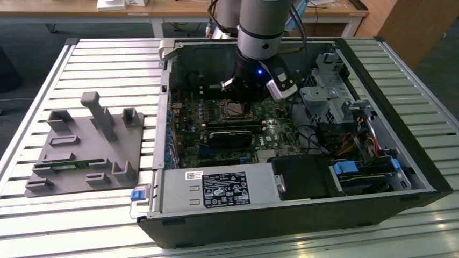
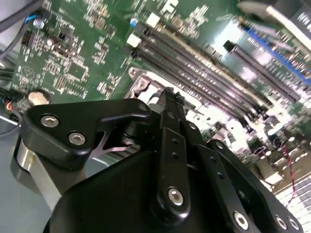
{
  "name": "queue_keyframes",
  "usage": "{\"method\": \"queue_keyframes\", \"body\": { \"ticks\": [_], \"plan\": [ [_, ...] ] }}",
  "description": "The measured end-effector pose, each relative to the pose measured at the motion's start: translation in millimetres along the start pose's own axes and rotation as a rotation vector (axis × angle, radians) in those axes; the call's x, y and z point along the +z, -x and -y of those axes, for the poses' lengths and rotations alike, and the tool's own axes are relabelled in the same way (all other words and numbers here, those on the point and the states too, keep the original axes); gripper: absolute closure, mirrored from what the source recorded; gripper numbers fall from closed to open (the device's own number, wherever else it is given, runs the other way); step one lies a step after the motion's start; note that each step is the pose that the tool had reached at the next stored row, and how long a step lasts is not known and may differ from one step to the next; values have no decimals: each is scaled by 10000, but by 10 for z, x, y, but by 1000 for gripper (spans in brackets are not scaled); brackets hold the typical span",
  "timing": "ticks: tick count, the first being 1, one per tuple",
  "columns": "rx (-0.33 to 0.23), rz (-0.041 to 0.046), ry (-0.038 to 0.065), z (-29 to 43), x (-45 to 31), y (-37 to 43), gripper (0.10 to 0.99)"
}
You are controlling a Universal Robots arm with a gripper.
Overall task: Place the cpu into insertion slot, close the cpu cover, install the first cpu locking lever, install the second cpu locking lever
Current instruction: 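Install the second cpu locking lever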
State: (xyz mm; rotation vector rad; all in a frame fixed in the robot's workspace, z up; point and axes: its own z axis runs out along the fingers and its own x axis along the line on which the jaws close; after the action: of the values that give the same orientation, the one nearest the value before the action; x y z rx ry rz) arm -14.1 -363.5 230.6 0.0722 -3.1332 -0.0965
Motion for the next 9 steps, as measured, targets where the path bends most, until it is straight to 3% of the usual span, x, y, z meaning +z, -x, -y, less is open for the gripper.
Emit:
{"method": "queue_keyframes", "body": {
  "ticks": [3,9],
  "plan": [
    [1,1,1,45,5,-51,969],
    [-8,0,0,69,17,-262,969]
  ]
}}
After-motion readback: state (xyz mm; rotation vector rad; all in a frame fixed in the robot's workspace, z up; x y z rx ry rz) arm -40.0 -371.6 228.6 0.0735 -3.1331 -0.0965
